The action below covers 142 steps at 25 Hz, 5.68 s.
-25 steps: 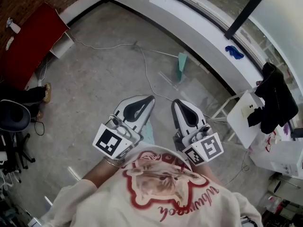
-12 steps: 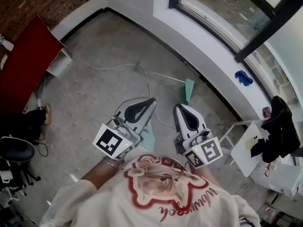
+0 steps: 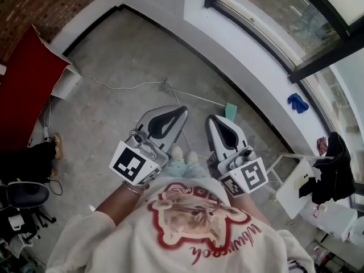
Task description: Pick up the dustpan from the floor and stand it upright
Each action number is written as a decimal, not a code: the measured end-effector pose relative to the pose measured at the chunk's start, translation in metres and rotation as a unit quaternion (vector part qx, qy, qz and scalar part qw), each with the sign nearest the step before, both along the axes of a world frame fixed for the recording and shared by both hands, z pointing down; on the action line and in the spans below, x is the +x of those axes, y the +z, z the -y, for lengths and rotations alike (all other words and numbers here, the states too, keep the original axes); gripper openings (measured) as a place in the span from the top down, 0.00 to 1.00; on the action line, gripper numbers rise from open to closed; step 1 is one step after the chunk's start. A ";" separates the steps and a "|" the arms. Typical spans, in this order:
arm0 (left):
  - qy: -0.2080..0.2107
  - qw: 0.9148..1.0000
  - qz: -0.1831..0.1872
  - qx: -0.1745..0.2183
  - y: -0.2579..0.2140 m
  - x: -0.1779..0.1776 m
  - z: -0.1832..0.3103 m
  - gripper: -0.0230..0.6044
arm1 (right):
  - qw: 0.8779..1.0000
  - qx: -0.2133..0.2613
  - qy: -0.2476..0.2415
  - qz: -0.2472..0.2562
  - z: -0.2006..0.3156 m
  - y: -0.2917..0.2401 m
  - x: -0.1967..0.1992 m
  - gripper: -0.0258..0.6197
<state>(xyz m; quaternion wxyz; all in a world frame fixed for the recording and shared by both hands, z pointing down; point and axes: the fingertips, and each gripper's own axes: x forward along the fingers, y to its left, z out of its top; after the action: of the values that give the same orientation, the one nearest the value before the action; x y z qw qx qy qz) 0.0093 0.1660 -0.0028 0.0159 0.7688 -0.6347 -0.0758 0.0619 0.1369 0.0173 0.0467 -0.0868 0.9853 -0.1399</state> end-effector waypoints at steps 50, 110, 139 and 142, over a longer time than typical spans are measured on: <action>-0.069 0.996 -0.020 -0.061 0.153 -0.340 0.240 0.93 | 0.990 0.024 -0.080 -0.110 0.234 0.177 -0.344 0.92; -0.142 0.948 -0.083 -0.271 0.694 -0.379 0.242 0.93 | 0.756 0.040 -0.339 -0.559 0.196 0.944 -0.354 0.82; -0.067 0.973 -0.060 -0.213 0.525 -0.296 0.301 0.93 | 0.855 0.080 -0.207 -0.470 0.298 0.701 -0.317 0.81; -0.040 0.976 -0.058 -0.207 0.485 -0.263 0.318 0.93 | 0.877 0.071 -0.177 -0.441 0.320 0.649 -0.291 0.81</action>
<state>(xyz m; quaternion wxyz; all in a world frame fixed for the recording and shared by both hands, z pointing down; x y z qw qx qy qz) -0.2537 -0.1518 0.4827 0.2086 0.7173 -0.6647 0.0124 -0.2287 -0.1829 0.6664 -0.4119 0.0399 0.9101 -0.0223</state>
